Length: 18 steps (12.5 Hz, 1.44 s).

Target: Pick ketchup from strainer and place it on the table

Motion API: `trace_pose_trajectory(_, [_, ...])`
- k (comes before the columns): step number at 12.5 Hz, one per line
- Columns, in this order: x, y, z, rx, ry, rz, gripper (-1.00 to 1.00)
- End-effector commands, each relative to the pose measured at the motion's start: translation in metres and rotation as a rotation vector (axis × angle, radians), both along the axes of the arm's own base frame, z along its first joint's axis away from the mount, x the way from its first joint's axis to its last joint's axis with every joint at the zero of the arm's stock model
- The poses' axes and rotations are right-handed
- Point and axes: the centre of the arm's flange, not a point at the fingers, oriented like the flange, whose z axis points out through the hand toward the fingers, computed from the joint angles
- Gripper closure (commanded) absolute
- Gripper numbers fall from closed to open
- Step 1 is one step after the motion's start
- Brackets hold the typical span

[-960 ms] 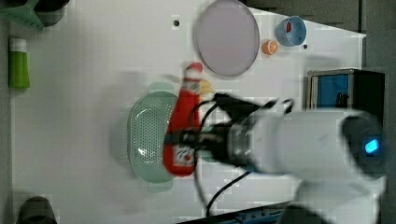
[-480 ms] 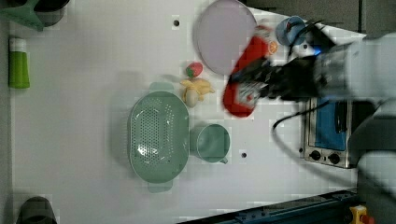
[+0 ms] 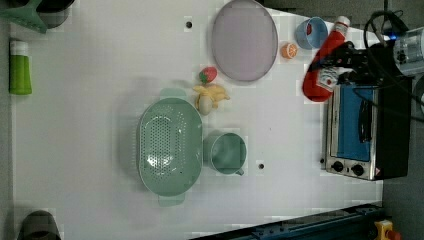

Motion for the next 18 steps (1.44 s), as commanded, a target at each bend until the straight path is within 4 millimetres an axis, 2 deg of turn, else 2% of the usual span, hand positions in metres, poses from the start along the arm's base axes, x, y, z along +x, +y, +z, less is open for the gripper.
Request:
trace_pose_trajectory(1, [-0.006, -0.028, 0.001, -0.017, 0.011, 0.124, -0.19])
trace_pose_trajectory(3, [-0.013, -0.044, -0.018, -0.024, 0.046, 0.099, -0.19])
trace_pose_trajectory(5, [-0.022, -0.051, -0.039, -0.035, 0.076, 0.095, -0.19])
trace_pose_trajectory(8, [-0.035, -0.054, -0.077, -0.069, 0.068, 0.121, -0.19])
trace_pose_trajectory(12, [-0.067, -0.059, -0.141, -0.051, 0.112, 0.117, -0.19])
trace_pose_trajectory(15, [-0.08, -0.063, -0.186, -0.025, 0.103, 0.107, -0.19])
trace_pose_trajectory(17, [-0.083, -0.066, -0.209, -0.008, 0.078, 0.099, -0.19])
trace_pose_trajectory(18, [-0.084, -0.068, -0.218, -0.001, 0.065, 0.093, -0.27])
